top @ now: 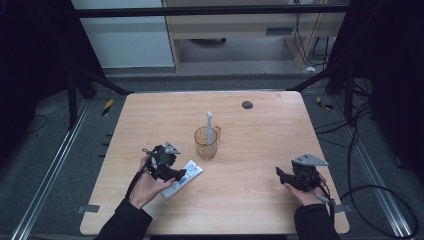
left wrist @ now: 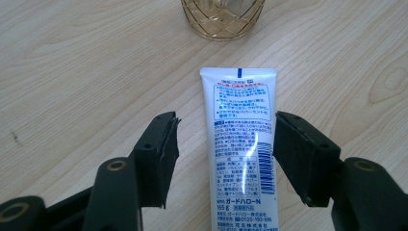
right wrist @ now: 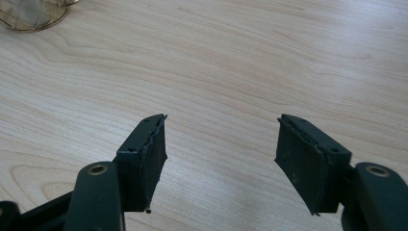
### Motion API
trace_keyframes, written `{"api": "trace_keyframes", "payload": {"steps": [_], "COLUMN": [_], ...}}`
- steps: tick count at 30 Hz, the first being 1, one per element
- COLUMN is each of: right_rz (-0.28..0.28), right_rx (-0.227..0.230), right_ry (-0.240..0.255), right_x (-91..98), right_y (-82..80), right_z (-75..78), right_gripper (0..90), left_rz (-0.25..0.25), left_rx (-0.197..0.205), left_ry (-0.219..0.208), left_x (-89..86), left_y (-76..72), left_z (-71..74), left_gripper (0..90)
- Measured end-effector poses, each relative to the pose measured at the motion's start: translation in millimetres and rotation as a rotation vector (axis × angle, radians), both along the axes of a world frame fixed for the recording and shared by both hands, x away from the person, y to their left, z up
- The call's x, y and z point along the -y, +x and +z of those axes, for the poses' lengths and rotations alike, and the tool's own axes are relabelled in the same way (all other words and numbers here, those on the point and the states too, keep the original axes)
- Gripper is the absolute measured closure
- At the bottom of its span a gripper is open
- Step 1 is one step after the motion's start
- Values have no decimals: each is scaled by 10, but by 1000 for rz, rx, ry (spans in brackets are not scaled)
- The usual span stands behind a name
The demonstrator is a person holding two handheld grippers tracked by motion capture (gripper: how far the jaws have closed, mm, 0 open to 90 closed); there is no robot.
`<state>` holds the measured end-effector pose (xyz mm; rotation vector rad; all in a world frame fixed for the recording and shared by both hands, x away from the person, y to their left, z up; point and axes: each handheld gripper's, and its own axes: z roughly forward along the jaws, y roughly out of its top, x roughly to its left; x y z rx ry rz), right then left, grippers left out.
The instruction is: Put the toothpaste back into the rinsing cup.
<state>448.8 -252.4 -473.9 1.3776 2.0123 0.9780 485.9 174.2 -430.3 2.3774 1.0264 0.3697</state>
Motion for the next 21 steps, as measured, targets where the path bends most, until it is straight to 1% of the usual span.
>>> {"api": "trace_keyframes", "payload": {"steps": [9, 11, 15, 18, 21], "right_rz": [1, 6, 7, 6, 6], "right_rx": [-1, 1, -5, -3, -2], "right_ry": [-6, -12, -10, -22, -21], "right_x": [-3, -2, -12, -15, -16], "right_y": [2, 5, 6, 9, 10], "right_z": [-8, -10, -10, -18, -18], "right_gripper": [347, 347, 347, 347, 347], "left_rz": [-20, -19, -25, -30, -35], "left_rx": [-31, -41, -58, -65, -70], "left_ry": [36, 40, 51, 58, 64], "left_x": [76, 86, 109, 133, 150], "left_y": [5, 9, 21, 25, 31], "left_z": [-68, -79, -114, -143, -165], "left_gripper": [394, 395, 393, 393, 395]}}
